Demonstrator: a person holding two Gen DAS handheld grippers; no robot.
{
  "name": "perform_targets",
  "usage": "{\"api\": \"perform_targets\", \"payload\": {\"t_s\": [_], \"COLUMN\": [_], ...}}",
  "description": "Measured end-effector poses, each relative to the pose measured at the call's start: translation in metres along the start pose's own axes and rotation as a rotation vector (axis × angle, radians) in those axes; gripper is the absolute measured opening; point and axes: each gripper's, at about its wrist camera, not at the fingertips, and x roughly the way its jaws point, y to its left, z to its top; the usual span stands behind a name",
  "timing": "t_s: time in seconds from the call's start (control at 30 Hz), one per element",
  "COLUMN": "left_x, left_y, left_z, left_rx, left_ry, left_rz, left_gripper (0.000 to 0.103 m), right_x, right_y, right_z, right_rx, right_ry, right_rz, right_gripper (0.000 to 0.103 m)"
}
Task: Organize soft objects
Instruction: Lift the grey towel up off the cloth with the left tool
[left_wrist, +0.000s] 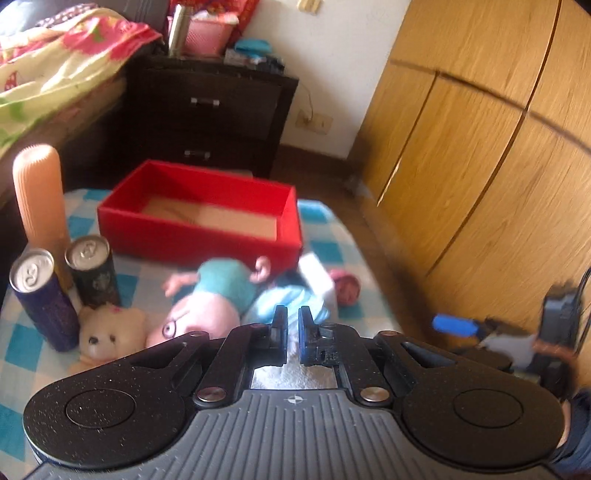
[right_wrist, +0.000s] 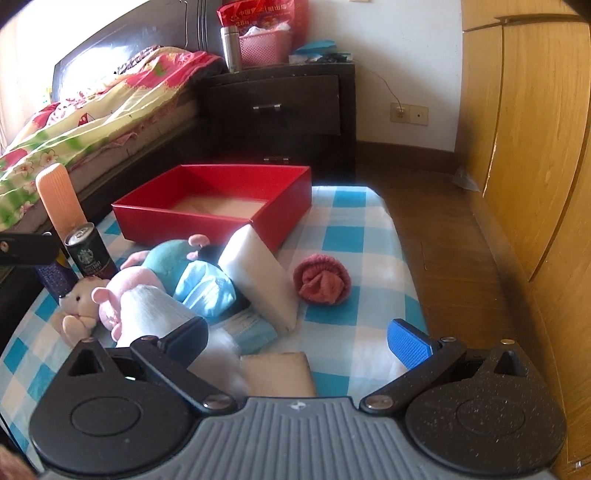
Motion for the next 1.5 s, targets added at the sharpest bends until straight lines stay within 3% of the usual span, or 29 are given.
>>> {"api": "perform_targets", "payload": {"t_s": [0.03, 0.1, 0.13, 0.17, 0.27, 0.4, 0.47, 0.53, 0.6, 0.63, 0.67, 0.7, 0.87, 1.03, 1.1, 1.17, 1.23, 1.3, 1.37, 1.43, 1.5], "left_x": [0.008, 0.024, 0.034, 0.046, 0.072, 0.092, 0.104, 0.115, 0.123, 0.124, 0.124, 0.124, 0.092, 0.041, 0.036, 0.025, 0.016, 0.021, 0.028, 0.020, 0.000], "left_y": [-0.002, -0.009, -0.013, -0.016, -0.025, -0.027, -0.035, -0.039, -0.039, -0.039, -0.038, -0.038, -0.036, -0.008, 0.007, 0.024, 0.029, 0.028, 0.040, 0.048, 0.056], "left_z": [-0.008, -0.024, -0.029, -0.033, -0.032, -0.026, -0.026, -0.032, -0.035, -0.036, -0.037, -0.039, -0.036, -0.007, 0.000, 0.007, 0.011, 0.008, 0.002, 0.002, 0.005], "left_rx": [0.014, 0.039, 0.048, 0.056, 0.103, 0.071, 0.143, 0.192, 0.185, 0.182, 0.179, 0.182, 0.174, 0.015, -0.048, -0.146, -0.170, -0.128, -0.209, -0.232, -0.261], "left_ry": [0.037, 0.086, 0.103, 0.110, 0.101, 0.095, 0.124, 0.145, 0.184, 0.200, 0.214, 0.232, 0.197, 0.078, 0.061, 0.036, 0.004, 0.019, 0.060, 0.036, -0.021], "left_rz": [-0.024, -0.026, -0.012, 0.013, 0.073, 0.068, 0.113, 0.167, 0.157, 0.150, 0.146, 0.130, 0.082, -0.040, 0.005, -0.096, -0.152, -0.103, -0.136, -0.132, -0.189], "left_gripper": [0.005, 0.022, 0.047, 0.066, 0.067, 0.072, 0.076, 0.071, 0.060, 0.043, 0.017, 0.009, 0.005, 0.005, 0.005, 0.005, 0.005, 0.005, 0.004, 0.004, 0.004], "right_x": [0.001, 0.001, 0.000, -0.001, 0.000, 0.004, 0.005, 0.004, 0.003, 0.003, 0.004, 0.005, 0.011, 0.022, 0.030, 0.035, 0.037, 0.038, 0.035, 0.033, 0.029], "right_y": [0.000, -0.001, -0.001, -0.003, -0.008, -0.021, -0.033, -0.045, -0.051, -0.052, -0.053, -0.053, -0.054, -0.042, -0.036, -0.029, -0.023, -0.018, -0.012, 0.003, 0.019], "right_z": [0.000, 0.000, 0.000, 0.000, -0.001, -0.001, 0.001, 0.001, -0.001, -0.002, -0.003, -0.005, -0.011, -0.022, -0.026, -0.030, -0.033, -0.033, -0.030, -0.028, -0.031], "right_rx": [0.000, 0.005, 0.007, 0.010, 0.035, 0.115, 0.176, 0.241, 0.273, 0.267, 0.257, 0.248, 0.190, 0.065, 0.032, 0.001, -0.027, -0.030, -0.030, -0.136, -0.254], "right_ry": [0.005, 0.007, 0.004, -0.001, 0.011, 0.036, 0.047, 0.058, 0.059, 0.061, 0.063, 0.067, 0.096, 0.151, 0.186, 0.216, 0.216, 0.210, 0.193, 0.173, 0.112], "right_rz": [-0.003, -0.005, -0.004, -0.006, -0.004, -0.060, -0.065, -0.025, -0.023, -0.030, -0.036, -0.043, -0.069, -0.068, -0.067, -0.068, -0.075, -0.067, -0.040, -0.049, -0.051], "right_gripper": [0.085, 0.085, 0.085, 0.085, 0.085, 0.082, 0.082, 0.082, 0.082, 0.082, 0.082, 0.082, 0.082, 0.082, 0.082, 0.082, 0.082, 0.082, 0.082, 0.082, 0.082]}}
